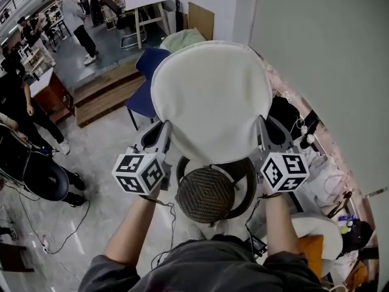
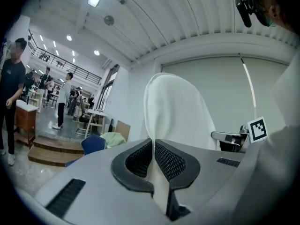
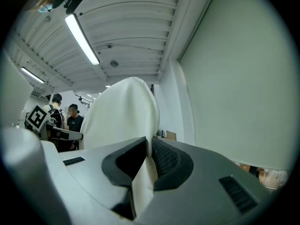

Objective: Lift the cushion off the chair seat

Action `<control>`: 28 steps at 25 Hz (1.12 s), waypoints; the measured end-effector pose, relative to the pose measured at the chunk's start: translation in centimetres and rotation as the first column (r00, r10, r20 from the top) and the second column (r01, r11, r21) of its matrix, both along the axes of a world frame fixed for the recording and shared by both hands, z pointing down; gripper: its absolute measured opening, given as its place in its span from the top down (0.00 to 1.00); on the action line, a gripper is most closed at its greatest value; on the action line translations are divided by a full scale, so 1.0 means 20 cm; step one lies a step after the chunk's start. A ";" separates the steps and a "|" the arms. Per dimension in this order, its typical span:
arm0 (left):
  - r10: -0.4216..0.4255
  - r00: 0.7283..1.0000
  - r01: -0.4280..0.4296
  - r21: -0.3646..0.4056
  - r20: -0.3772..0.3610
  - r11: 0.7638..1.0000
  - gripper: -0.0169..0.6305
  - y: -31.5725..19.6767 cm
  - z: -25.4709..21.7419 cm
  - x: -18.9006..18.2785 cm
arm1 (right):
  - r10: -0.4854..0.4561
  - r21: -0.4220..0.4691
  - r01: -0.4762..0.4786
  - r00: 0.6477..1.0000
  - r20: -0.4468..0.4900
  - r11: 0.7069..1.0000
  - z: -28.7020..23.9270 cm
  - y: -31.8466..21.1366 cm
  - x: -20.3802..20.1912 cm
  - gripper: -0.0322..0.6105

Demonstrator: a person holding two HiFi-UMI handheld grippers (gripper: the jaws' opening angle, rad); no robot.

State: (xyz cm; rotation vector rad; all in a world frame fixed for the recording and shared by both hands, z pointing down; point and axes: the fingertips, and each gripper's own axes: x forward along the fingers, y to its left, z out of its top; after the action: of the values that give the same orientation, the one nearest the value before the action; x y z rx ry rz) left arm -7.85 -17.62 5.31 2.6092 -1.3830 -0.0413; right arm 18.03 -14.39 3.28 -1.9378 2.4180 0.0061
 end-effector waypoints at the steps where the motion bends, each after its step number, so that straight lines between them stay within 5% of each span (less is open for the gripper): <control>1: -0.001 1.000 0.001 0.009 0.000 1.000 0.93 0.00 -0.02 -0.01 | -0.001 0.007 0.001 1.000 0.000 1.000 -0.02 0.00 -0.01 0.88; 28: 0.004 1.000 -0.004 0.060 -0.005 0.998 0.93 -0.03 -0.15 -0.05 | 0.004 0.045 -0.004 1.000 -0.001 0.999 -0.13 0.02 -0.05 0.88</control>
State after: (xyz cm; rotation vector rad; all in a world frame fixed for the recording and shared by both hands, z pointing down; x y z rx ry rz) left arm -8.83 -18.17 2.23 2.6581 -1.3954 -0.0906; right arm 16.94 -13.95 0.77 -1.9238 2.3930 0.0611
